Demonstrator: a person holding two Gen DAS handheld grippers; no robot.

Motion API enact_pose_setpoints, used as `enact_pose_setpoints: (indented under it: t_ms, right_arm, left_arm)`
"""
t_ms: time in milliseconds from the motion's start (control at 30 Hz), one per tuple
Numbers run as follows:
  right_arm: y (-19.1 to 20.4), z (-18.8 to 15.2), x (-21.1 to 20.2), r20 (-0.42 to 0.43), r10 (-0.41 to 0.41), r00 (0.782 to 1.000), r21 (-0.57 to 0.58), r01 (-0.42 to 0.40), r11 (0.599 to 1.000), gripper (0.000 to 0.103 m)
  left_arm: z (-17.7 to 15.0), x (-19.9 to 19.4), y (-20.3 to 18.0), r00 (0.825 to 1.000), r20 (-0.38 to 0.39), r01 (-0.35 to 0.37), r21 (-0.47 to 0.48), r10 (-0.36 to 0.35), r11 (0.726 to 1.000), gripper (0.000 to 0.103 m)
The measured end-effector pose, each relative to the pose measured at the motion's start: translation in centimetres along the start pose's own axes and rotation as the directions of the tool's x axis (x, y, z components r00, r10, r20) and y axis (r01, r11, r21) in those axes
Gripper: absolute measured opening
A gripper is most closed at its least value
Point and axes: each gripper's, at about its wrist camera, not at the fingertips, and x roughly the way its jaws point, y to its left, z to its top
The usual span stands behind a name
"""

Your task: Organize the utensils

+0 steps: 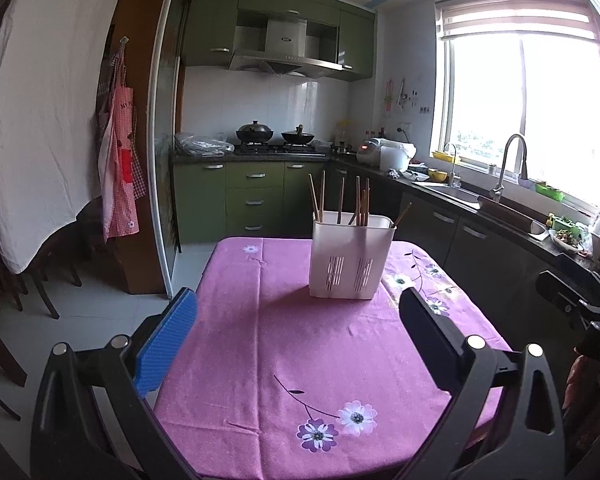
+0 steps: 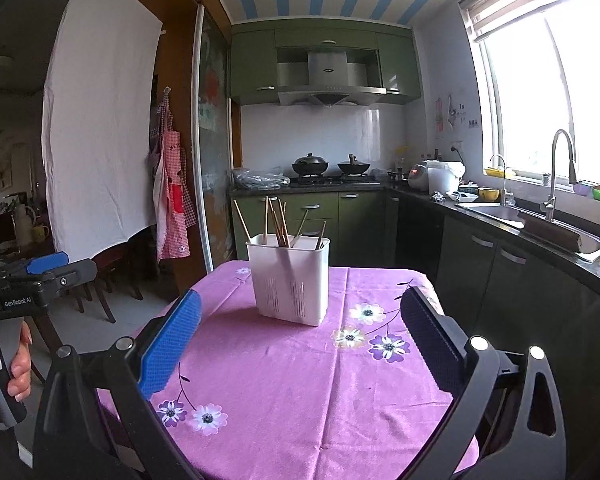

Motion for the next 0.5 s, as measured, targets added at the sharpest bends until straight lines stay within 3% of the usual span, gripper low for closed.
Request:
enact_pose_setpoints:
  t_ms: [500]
  right_arm:
    - [-0.19, 0.06, 0.73, -0.021, 0.017, 1.000, 0.000, -0.017, 1.000, 0.098]
  left_arm:
    - [0.02, 0.08, -0.22, 1.000, -0.010, 0.012, -0.005, -0.012, 1.000, 0.096]
